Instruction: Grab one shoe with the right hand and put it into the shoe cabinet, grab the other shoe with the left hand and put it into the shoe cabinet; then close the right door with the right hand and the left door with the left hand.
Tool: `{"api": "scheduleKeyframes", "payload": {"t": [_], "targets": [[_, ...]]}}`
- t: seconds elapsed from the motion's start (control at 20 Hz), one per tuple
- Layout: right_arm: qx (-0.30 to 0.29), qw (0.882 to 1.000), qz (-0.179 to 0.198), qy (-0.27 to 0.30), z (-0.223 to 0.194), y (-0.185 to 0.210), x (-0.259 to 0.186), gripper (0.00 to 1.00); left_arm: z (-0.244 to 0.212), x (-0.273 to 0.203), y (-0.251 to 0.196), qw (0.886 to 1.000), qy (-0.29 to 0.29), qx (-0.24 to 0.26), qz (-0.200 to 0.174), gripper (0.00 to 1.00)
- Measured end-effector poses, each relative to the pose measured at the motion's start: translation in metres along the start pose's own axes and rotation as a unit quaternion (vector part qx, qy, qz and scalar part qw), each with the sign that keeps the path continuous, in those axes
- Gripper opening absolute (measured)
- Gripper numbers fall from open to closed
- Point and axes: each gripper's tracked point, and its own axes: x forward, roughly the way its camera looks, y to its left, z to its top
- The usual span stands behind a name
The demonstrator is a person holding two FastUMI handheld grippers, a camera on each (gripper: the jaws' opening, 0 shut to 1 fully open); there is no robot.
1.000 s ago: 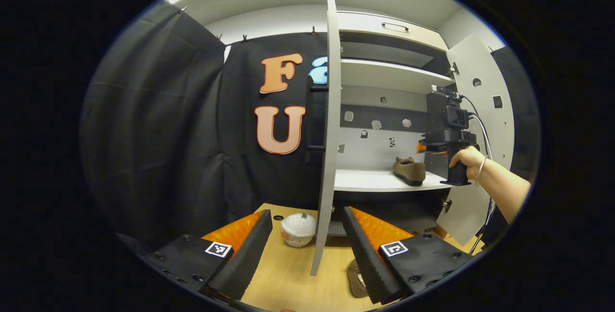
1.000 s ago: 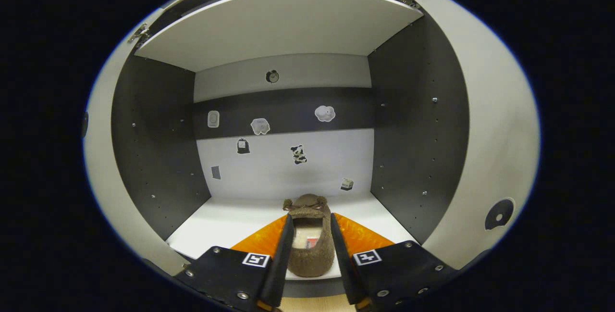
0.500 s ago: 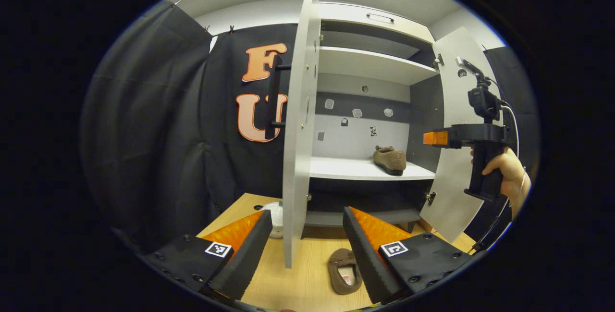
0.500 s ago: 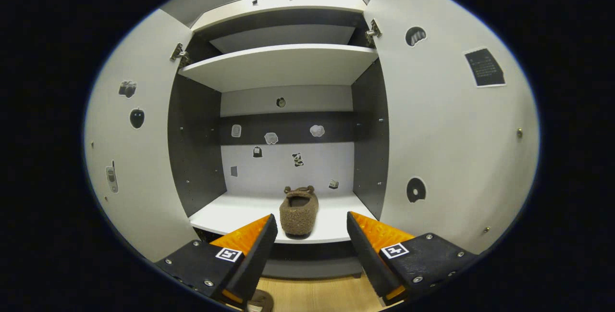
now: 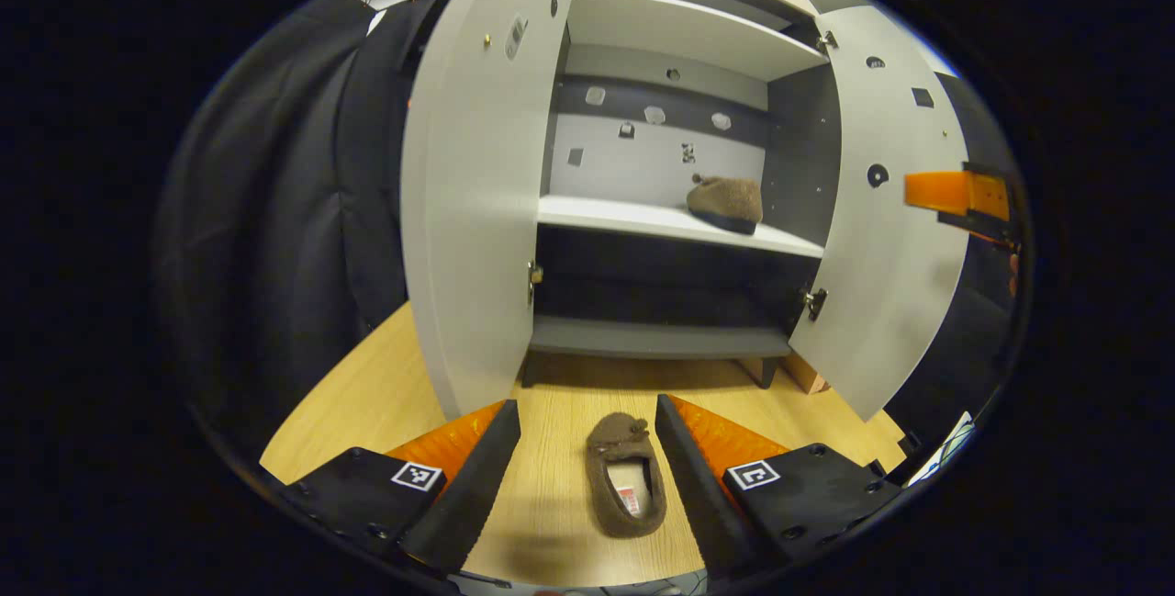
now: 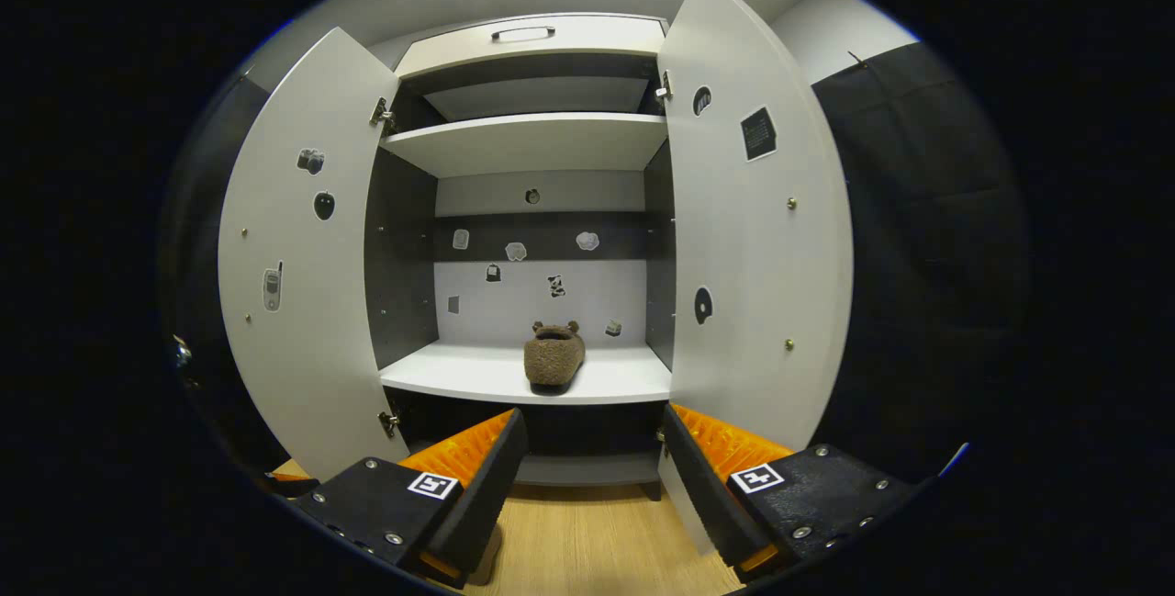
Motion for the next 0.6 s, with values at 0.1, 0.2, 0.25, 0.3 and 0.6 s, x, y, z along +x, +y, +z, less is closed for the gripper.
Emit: {"api": "scheduleKeyframes", "payload": {"t": [0.1, 0.2, 0.25, 0.3, 0.6], "targets": [[-0.003, 1.0, -0.01, -0.003, -0.003, -0.015, -0.015, 0.92, -0.038, 0.024, -0.002, 0.999, 0.045, -0.001, -0.001, 0.99], [-0.003, 1.0, -0.02, 0.001, -0.007, -0.03, -0.025, 0.92, -0.072, 0.048, 0.0, 0.996, 0.092, 0.004, 0.001, 0.97], [-0.001, 1.0, -0.026, 0.004, -0.009, -0.038, -0.029, 0.92, -0.087, 0.056, 0.004, 0.993, 0.114, 0.009, 0.006, 0.98], [0.0, 1.0, -0.03, 0.005, -0.01, -0.045, -0.031, 0.92, -0.099, 0.063, 0.005, 0.992, 0.129, 0.013, 0.01, 0.98], [0.006, 0.998, -0.059, 0.023, -0.026, -0.084, -0.045, 0.92, -0.134, 0.091, 0.006, 0.979, 0.202, 0.006, 0.02, 0.98]]}}
